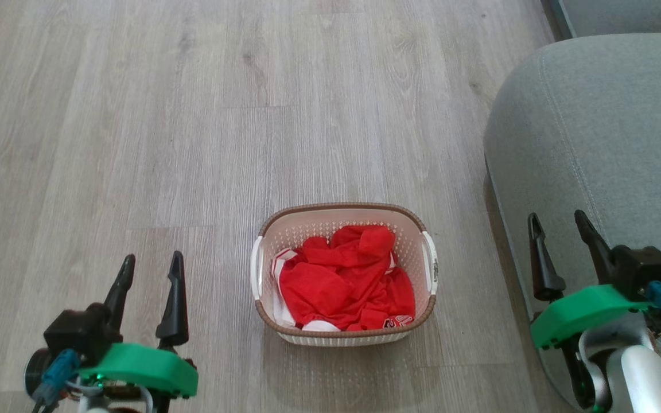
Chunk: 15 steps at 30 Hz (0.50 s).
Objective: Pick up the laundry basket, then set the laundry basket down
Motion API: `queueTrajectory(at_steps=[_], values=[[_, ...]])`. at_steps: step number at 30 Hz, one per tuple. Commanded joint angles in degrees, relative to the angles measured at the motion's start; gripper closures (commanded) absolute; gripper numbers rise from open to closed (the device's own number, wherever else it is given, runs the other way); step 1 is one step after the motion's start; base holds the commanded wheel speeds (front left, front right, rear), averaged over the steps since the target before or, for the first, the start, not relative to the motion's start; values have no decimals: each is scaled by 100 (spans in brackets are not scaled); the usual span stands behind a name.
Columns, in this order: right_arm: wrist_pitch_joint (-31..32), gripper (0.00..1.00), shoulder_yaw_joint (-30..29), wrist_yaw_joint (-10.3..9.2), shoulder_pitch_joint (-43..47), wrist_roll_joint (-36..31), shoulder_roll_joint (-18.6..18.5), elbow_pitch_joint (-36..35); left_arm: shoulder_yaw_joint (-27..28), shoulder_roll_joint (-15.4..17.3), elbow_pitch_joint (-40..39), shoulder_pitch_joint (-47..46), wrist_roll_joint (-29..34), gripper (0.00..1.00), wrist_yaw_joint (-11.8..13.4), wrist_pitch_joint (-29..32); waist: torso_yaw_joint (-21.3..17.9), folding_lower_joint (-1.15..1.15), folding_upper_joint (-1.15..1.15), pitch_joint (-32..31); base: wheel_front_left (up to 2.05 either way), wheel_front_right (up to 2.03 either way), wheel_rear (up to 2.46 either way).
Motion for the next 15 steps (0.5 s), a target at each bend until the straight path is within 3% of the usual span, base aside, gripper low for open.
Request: queueTrajectory(at_steps=[1, 5, 6, 15], values=[[7, 0, 114, -32, -82, 46, 16, -228, 137, 69, -174, -169, 29, 0, 31, -13, 6, 1, 0, -6, 0, 0, 0], [18, 0, 114, -32, -83, 56, 12, -234, 129, 79, -167, -167, 32, 0, 52, -11, 11, 1, 0, -8, 0, 0, 0], [12, 100, -1, 0, 0, 37, 0, -4, -34, 14, 15, 3, 4, 100, 50, 0, 15, 1, 0, -9, 0, 0, 0], [42, 100, 25, -1, 17, 411, -8, 227, -37, -10, 268, -12, -357, 100, 31, 30, 12, 1, 0, -22, 0, 0, 0]])
